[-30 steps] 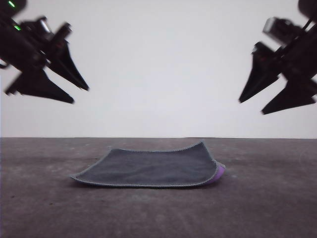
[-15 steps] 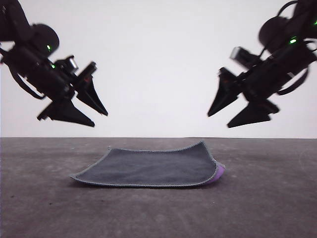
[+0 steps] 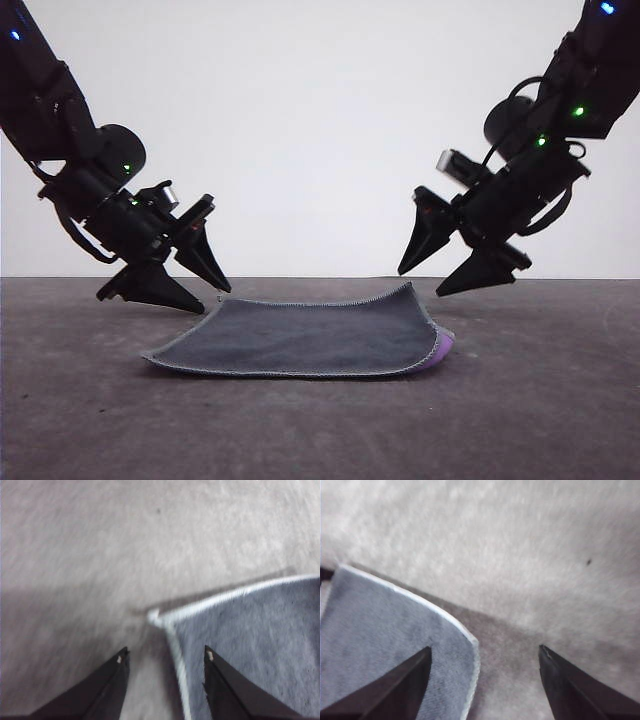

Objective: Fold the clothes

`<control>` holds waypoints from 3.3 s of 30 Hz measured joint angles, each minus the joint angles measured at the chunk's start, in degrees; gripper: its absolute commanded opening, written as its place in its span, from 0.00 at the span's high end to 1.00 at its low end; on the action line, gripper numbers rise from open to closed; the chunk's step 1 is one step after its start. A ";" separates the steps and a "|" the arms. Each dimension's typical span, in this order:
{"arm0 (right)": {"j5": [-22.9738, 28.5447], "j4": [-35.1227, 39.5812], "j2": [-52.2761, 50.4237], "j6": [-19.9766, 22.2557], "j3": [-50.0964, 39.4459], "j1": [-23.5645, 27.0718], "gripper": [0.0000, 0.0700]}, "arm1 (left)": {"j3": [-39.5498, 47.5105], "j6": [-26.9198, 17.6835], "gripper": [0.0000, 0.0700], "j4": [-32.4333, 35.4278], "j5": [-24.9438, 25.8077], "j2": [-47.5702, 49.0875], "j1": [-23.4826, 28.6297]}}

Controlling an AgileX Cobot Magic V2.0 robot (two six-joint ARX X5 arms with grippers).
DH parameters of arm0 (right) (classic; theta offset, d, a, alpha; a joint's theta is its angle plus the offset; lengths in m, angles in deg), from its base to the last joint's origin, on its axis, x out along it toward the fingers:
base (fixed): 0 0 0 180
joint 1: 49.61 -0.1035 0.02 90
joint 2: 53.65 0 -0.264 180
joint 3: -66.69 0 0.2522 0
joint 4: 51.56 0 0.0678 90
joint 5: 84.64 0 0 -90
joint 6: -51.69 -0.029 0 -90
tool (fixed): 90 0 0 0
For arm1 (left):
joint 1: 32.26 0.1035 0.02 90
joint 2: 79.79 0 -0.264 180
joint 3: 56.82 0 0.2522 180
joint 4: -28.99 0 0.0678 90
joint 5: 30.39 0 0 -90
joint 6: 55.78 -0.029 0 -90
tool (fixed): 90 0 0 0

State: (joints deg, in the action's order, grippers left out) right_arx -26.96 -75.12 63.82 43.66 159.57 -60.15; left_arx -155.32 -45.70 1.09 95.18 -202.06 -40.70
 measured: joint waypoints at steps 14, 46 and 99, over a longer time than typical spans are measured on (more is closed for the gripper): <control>-0.58 1.69 1.32 -0.67 0.24 -2.17 0.95 | -1.14 0.05 0.99 0.21 1.44 -1.12 -2.39; -6.87 -25.45 1.32 6.98 13.06 -1.78 0.99 | -11.77 -8.97 0.99 -27.30 3.49 -1.12 -2.85; -8.16 -62.14 -1.74 23.30 14.12 -4.91 0.99 | -12.27 -23.53 0.99 -58.75 1.60 7.55 -6.69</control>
State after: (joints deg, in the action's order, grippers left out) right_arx -35.12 -137.26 62.08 66.96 173.69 -65.05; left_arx -167.59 -69.23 -57.66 96.78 -194.51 -47.39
